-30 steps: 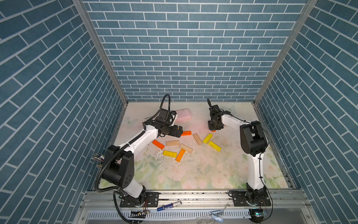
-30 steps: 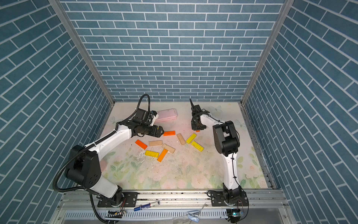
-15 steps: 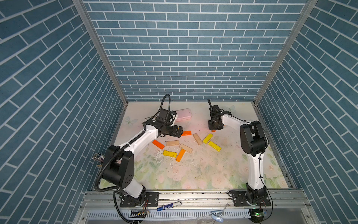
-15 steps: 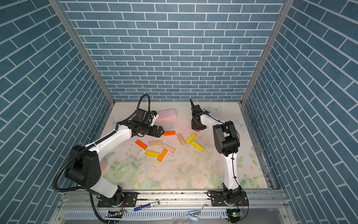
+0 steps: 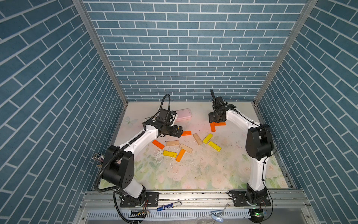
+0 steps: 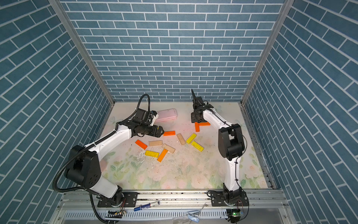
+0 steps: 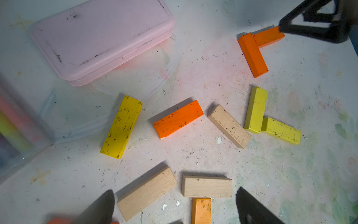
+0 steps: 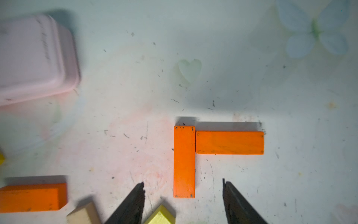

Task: Assemble the number 6 with building blocks
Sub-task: Pick up the building block from the center of the board.

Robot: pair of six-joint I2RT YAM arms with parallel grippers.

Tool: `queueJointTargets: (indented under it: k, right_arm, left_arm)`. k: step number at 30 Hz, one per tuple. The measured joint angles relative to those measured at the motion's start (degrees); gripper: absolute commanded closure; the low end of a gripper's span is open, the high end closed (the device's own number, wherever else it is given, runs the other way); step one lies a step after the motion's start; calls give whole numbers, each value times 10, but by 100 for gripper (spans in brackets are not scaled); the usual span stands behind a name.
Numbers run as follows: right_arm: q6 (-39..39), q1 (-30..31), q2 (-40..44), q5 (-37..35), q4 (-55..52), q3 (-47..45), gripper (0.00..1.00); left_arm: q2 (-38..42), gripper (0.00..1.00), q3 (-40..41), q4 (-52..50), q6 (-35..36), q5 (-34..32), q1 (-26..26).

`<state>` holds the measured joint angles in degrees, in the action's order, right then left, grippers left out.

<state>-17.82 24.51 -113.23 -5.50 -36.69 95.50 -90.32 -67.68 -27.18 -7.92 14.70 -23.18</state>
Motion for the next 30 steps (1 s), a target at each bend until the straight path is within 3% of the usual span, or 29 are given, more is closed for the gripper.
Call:
queueJointTargets:
  k: [6,12,24,30]
  right_arm:
    - [-17,11,161,22,66,-205,35]
    - [-7,27,197,63,94,-349,35]
    - [99,50,135,92,102,-342,38]
    - [130,51,121,92,93,-339,47]
  left_arm:
    - [4,1,0,0,0,0,-1]
    - [4,2,0,0,0,3,-8]
    - [4,2,0,-4,7,3,-27]
    - [4,2,0,-7,10,-1,-27]
